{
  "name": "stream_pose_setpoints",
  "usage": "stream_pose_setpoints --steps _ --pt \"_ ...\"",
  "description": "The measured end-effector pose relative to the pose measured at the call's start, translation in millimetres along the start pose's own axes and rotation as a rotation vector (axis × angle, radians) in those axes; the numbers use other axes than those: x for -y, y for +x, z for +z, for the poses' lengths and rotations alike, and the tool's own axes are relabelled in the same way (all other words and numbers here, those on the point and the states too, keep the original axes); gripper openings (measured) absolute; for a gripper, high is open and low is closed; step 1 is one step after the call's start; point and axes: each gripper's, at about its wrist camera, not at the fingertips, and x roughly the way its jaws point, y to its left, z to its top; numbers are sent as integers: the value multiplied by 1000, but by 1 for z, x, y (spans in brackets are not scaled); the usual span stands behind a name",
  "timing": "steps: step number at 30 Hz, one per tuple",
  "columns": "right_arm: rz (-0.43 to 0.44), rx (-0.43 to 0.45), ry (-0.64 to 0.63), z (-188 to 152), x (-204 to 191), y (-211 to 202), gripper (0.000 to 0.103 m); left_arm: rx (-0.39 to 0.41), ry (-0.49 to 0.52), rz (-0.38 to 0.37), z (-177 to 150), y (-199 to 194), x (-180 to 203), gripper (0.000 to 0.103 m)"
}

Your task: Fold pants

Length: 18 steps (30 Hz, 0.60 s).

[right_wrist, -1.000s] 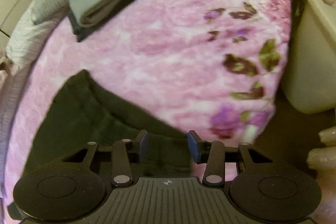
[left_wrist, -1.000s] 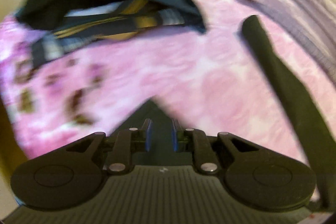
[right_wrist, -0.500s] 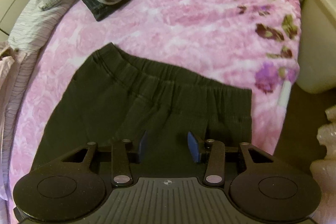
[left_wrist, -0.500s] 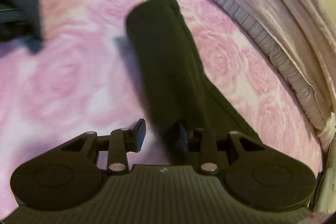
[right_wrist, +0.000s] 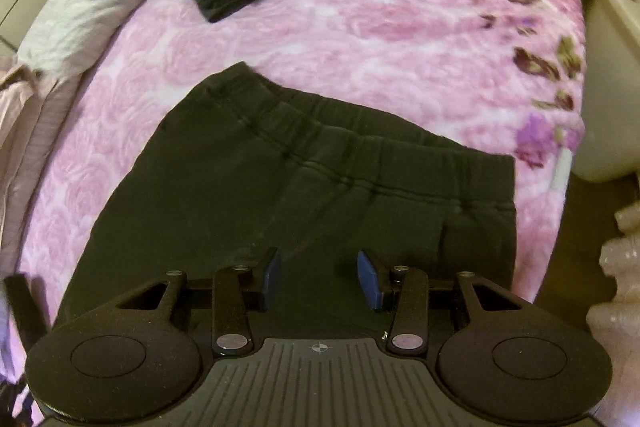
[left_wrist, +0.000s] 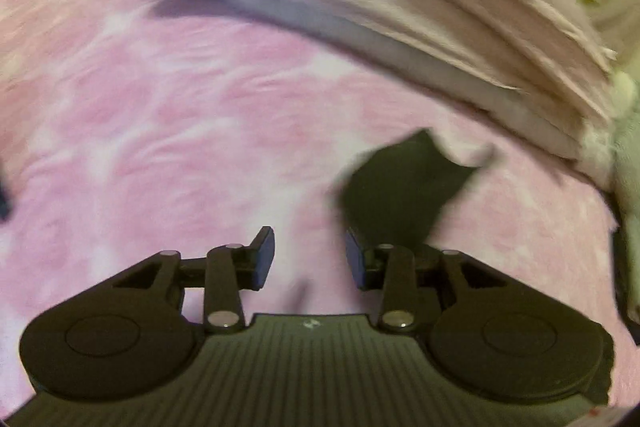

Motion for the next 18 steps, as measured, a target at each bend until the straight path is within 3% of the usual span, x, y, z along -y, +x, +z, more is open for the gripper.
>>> stream_pose_setpoints --steps 3,5,11,15,16,17,18 --pt "-11 -12 28 -2 0 8 39 -40 -20 28 6 6 -22 32" --pt "-12 -28 46 -5 0 13 39 -20 50 1 16 7 -12 32" --pt "-6 -44 15 -13 -6 15 39 -21 334 -183 41 35 74 35" --pt "-16 -22 39 -13 4 6 39 -67 547 -181 45 74 133 37" --pt "-24 -16 51 -13 8 3 39 -80 579 -167 44 82 142 28" --pt "-35 -10 64 -12 13 0 39 -78 604 -152 41 85 146 3" --pt "-43 -7 76 -11 17 -2 39 -64 618 -132 37 81 145 3"
